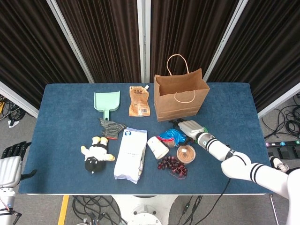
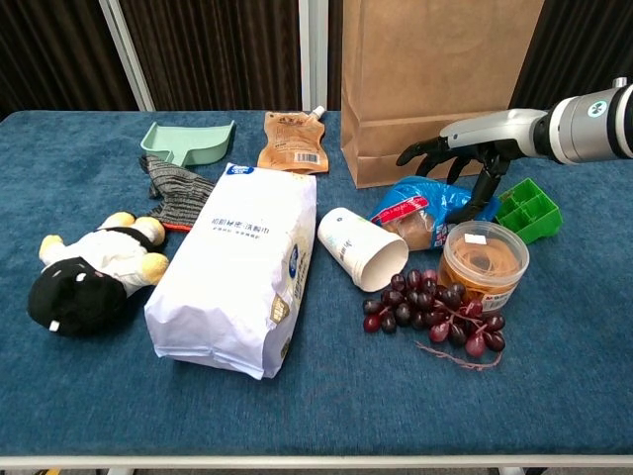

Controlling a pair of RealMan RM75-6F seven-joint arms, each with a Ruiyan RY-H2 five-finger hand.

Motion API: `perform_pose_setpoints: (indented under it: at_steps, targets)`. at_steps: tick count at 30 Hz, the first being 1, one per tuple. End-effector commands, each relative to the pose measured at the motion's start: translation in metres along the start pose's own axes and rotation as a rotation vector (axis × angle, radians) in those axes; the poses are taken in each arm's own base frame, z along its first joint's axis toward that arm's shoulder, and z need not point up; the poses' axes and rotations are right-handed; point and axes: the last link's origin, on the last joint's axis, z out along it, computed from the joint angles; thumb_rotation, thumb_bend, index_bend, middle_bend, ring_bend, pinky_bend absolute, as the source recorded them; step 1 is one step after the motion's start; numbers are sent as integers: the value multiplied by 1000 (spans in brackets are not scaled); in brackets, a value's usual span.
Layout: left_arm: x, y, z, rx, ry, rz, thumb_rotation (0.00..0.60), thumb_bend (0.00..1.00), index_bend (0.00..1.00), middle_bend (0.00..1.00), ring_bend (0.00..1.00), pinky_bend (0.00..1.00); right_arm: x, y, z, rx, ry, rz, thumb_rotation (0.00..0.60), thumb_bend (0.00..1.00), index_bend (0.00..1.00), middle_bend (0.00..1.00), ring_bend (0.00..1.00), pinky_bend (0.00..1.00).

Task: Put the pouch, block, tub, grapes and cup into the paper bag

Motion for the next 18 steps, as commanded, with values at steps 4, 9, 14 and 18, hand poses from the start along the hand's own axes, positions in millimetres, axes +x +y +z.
perform_pose_setpoints:
  at_steps: [4,9,14,18]
  targets:
    - [1,-2,0,6,4,0,600,34,220,240,156,152,-4,-6,13,20,41,-41,600,301,306,400,240,468]
    - [2,-2,0,6,8,-1,600,34,220,240,156,152,-3,-7,14,31,90,-101,600,392,579,575,434,650]
    - [3,-2,1,6,13,-1,600,34,220,240,156,152,15,-14,-15,104,218,-136,600,403,674,605,476,688]
    - [4,-2,2,2,17,-1,600,35,220,240,156,152,38,-23,-56,197,333,-130,600,403,696,624,492,705]
